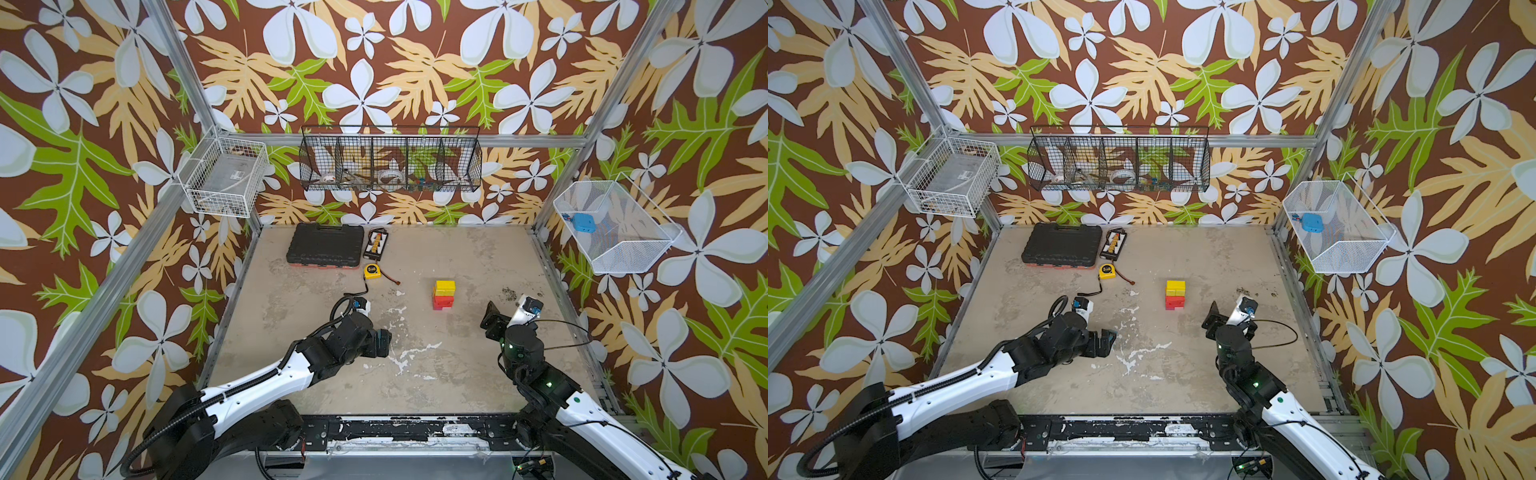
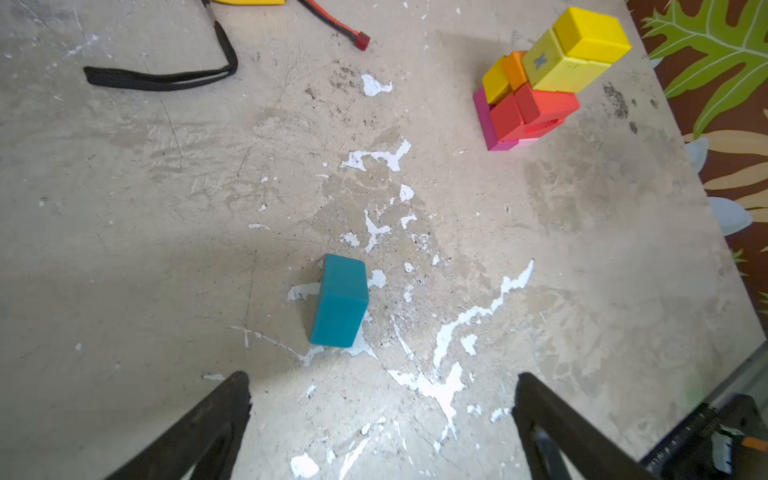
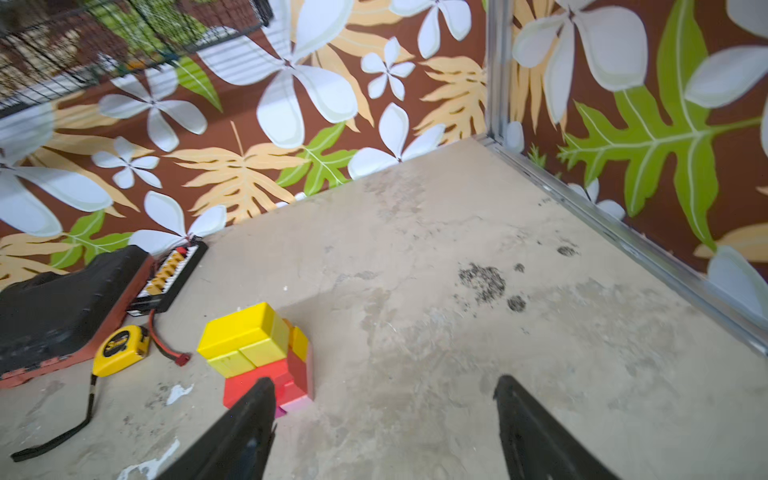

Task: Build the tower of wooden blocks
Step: 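Lower the left gripper onto the teal block and close it while the right arm withdraws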

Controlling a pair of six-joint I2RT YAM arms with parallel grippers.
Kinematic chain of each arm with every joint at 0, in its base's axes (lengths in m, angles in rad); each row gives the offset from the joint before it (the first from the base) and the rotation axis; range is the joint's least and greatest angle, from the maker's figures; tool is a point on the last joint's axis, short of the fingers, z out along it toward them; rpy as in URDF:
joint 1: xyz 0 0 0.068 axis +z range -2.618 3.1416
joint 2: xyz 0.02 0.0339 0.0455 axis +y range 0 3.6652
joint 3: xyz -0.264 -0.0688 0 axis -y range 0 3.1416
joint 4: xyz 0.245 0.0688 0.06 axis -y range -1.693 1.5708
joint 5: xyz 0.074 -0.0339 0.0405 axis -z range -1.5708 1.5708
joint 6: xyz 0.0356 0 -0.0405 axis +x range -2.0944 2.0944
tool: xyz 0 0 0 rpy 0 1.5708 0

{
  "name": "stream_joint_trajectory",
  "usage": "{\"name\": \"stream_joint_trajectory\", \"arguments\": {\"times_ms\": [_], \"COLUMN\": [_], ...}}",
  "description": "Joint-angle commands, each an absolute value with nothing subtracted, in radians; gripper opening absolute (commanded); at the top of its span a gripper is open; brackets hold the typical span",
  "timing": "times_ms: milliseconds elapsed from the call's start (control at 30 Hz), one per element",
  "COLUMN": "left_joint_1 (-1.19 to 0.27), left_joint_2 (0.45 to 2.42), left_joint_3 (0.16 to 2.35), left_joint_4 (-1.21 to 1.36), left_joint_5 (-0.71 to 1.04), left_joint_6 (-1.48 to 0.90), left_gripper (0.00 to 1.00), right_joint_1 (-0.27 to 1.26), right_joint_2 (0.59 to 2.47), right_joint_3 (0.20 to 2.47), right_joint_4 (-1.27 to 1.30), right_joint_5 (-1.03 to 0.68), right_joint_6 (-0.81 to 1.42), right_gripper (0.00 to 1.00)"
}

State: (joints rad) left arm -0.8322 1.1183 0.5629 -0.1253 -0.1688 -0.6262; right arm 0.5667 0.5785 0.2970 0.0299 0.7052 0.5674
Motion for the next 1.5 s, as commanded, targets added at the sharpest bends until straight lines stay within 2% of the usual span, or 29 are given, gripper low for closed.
{"name": "stream_joint_trajectory", "arguments": {"times_ms": [0, 367, 500, 667, 933, 1200, 1467], "left_joint_1": [-0.833, -0.832, -0.833, -0.833, -0.833, -0.833, -0.834], "left_joint_2": [1.163, 1.385, 1.446, 1.511, 1.542, 1.528, 1.542], "left_joint_3": [0.531, 0.576, 0.583, 0.581, 0.59, 0.591, 0.606], "left_joint_4": [0.125, 0.186, 0.179, 0.179, 0.153, 0.143, 0.116], "left_joint_5": [-0.198, -0.253, -0.259, -0.253, -0.279, -0.272, -0.296], "left_joint_6": [-0.606, -0.558, -0.571, -0.584, -0.586, -0.569, -0.549], "left_gripper": [1.0, 0.99, 0.93, 0.75, 0.55, 0.48, 0.47], "right_joint_1": [0.546, 0.426, 0.421, 0.419, 0.419, 0.42, 0.419], "right_joint_2": [0.552, 0.685, 0.719, 0.709, 0.715, 0.742, 0.737], "right_joint_3": [0.254, 0.223, 0.236, 0.23, 0.232, 0.244, 0.24], "right_joint_4": [0.111, 0.226, 0.227, 0.226, 0.225, 0.226, 0.23], "right_joint_5": [0.817, 0.704, 0.695, 0.69, 0.683, 0.68, 0.677], "right_joint_6": [0.577, 0.583, 0.589, 0.588, 0.589, 0.588, 0.584], "right_gripper": [0.85, 0.87, 0.87, 0.88, 0.89, 0.89, 0.89]}}
